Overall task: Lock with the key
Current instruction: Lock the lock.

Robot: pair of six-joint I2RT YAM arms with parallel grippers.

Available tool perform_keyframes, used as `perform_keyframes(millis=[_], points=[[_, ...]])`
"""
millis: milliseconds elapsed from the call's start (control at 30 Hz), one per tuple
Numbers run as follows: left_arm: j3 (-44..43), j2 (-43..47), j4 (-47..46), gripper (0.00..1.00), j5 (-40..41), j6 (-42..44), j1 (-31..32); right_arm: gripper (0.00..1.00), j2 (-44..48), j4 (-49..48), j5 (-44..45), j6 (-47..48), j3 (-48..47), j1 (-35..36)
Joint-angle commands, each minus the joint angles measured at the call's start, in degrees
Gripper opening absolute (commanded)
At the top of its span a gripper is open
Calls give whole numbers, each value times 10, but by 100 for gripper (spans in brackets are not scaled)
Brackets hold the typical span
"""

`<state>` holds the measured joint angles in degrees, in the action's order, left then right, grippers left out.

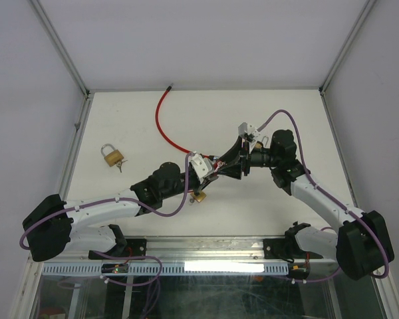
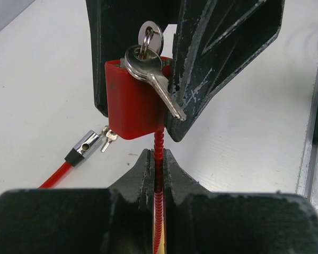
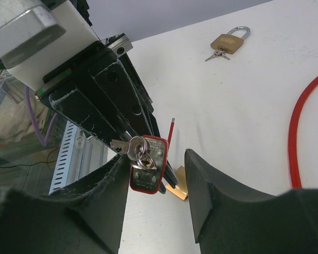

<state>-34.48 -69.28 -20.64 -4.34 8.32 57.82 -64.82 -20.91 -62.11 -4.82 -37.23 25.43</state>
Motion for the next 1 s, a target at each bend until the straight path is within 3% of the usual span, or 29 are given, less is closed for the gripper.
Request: perform_keyframes(millis=[0, 233, 467, 667, 867, 967], points=[[-26, 12, -51, 0, 11, -9, 8, 48, 1, -35, 5, -13, 0, 3], [-28, 10, -54, 0, 12, -9, 8, 47, 0, -29, 11, -9, -3, 3], [-30, 6, -55, 0, 11, -9, 8, 36, 0, -29, 10, -14, -7, 3], [-31, 2, -54, 0, 11, -9, 9, 34, 0, -35, 6, -33, -9, 2], [-32, 1, -55, 0, 11, -10, 8, 8, -4, -51, -8, -44, -7, 2], [-31, 1, -55, 0, 10, -12, 9, 0, -3, -53, -15, -44, -8, 2]])
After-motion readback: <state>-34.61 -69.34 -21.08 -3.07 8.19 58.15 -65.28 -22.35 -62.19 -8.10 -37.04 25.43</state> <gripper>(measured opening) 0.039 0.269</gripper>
